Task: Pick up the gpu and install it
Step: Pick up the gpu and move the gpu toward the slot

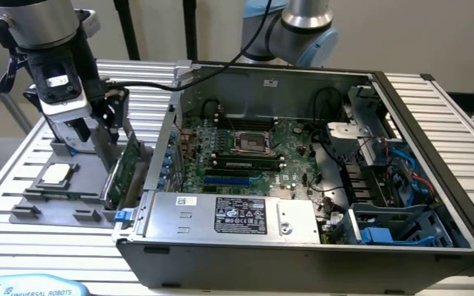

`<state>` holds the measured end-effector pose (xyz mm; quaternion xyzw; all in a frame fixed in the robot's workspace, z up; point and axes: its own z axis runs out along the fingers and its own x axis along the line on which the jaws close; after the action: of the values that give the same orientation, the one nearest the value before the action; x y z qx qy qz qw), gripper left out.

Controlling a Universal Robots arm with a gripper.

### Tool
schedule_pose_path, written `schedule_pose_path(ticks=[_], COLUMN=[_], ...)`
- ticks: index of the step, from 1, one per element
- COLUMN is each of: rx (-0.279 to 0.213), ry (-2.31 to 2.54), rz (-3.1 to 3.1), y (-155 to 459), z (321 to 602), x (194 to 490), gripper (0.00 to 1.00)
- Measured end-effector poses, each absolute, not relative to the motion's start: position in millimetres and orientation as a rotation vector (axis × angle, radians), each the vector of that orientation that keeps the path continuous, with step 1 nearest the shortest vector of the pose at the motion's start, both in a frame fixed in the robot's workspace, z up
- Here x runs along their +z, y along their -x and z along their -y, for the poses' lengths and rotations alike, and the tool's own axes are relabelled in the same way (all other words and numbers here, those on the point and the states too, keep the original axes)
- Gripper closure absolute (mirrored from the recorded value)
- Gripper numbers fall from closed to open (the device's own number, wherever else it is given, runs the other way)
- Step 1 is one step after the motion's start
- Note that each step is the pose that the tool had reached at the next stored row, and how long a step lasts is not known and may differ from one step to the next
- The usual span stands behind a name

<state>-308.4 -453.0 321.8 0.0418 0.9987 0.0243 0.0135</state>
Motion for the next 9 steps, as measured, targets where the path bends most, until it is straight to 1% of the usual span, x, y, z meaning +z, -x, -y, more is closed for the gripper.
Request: schedule_pose_path(ticks=[9], rx=[0.076], ry=[-0.13], rz=[-3.094], y=[308.4], z=[453.9], x=[305.9], gripper=[0.46])
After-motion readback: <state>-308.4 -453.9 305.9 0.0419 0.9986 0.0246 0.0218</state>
